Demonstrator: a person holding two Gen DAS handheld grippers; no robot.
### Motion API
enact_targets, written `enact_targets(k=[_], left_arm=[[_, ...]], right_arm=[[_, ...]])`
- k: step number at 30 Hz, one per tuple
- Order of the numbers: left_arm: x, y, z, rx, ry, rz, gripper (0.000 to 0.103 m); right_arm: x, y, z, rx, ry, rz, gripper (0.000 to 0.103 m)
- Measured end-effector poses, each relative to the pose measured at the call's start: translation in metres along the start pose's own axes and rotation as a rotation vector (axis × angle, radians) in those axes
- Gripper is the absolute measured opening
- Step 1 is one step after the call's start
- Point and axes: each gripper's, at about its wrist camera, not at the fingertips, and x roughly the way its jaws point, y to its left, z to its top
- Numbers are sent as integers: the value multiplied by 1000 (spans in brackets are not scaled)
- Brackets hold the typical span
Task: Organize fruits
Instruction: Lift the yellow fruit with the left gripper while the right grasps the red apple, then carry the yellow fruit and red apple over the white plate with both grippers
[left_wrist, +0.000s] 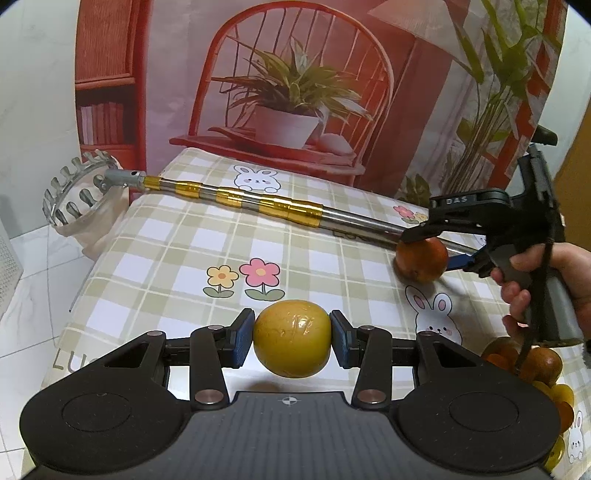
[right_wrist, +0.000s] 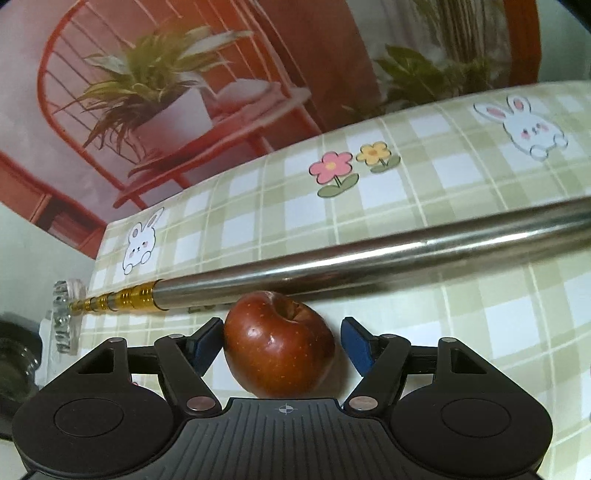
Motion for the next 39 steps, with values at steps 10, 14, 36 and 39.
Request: enact_targets(k=[10, 14, 36, 39], left_arm=[[-7, -4, -1, 11, 4, -4, 46], [-17, -8, 1, 17, 1, -8, 46], [-71, -125, -36, 211, -1, -144, 46], [-67, -143, -56, 228, 30, -208, 46]], right_arm=[[-16, -7, -12, 5, 8, 53, 59], [-39, -7, -22, -28, -5, 91, 59], [-243, -94, -128, -279, -298, 250, 59], [-254, -106, -153, -311, -377, 227, 59]])
